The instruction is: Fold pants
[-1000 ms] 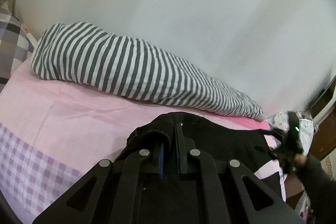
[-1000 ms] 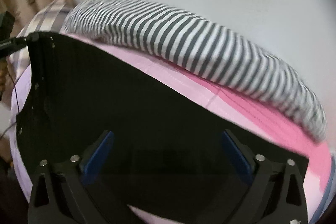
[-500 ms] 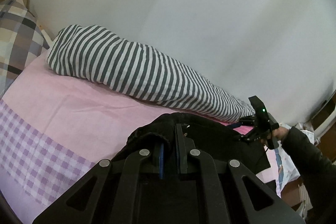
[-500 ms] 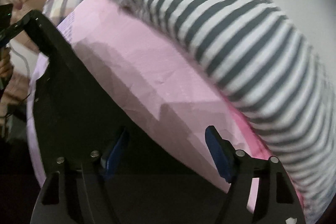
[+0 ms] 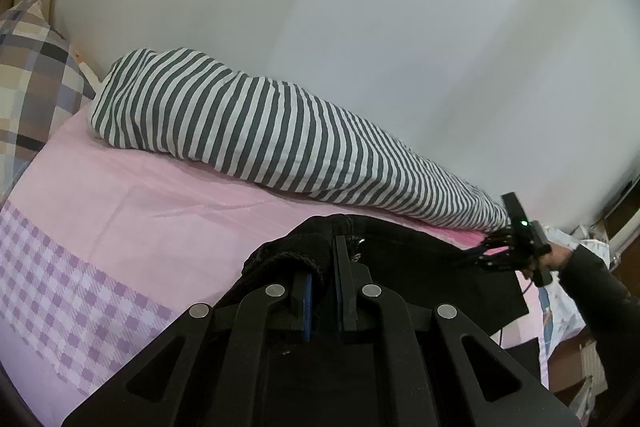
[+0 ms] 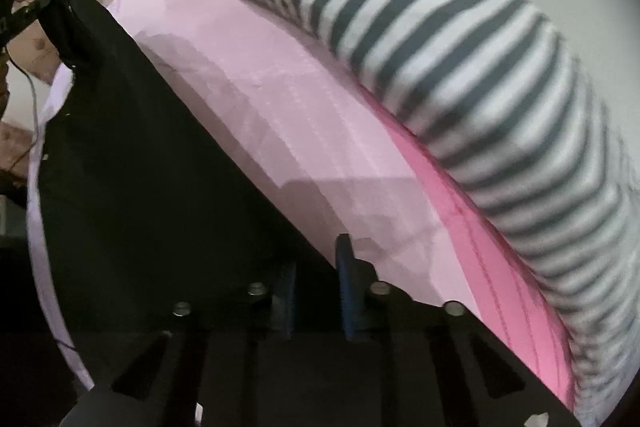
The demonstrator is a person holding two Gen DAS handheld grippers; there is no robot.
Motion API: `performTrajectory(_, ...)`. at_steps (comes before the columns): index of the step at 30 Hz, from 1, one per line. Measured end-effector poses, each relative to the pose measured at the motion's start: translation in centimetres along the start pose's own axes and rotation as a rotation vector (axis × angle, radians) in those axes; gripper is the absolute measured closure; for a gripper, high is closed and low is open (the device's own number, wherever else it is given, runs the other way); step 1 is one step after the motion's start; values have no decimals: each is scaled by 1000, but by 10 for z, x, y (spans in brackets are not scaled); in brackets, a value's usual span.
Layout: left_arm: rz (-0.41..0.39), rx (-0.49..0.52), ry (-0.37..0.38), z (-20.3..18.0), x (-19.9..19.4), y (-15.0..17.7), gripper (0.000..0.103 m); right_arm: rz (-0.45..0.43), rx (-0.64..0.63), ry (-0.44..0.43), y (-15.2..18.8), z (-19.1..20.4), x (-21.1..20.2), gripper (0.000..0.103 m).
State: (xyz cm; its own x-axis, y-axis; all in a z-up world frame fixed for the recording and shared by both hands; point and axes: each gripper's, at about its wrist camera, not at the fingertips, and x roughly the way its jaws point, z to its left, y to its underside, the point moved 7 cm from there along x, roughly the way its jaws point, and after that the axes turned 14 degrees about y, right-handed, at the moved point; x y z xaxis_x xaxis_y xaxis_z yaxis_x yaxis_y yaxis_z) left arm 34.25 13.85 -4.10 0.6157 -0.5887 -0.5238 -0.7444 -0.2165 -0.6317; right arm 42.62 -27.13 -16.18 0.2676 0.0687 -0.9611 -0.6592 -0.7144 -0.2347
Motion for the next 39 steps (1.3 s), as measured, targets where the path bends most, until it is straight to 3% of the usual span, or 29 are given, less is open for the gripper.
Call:
performTrajectory(9,0,131,-64,3,-7,0,95,-158,109,321,37,34,-96,93)
performTrajectory(15,4,194,-16,-12,-39,17,95,-193,195,424,82,83,-144,94)
performTrajectory(19,27,231,4,-21,-63,41,95,-194,273,412,117,124,-157,95)
performTrajectory(26,142,232,0,-10,-86,113,94,-122,358,322,177,176,-135,96)
performTrajectory(33,274,194,-61,12,-78,184,93,-81,412,280,198,196,-106,96)
performTrajectory(39,368,171,-157,27,-65,217,89,-82,450,269,206,199,-95,93)
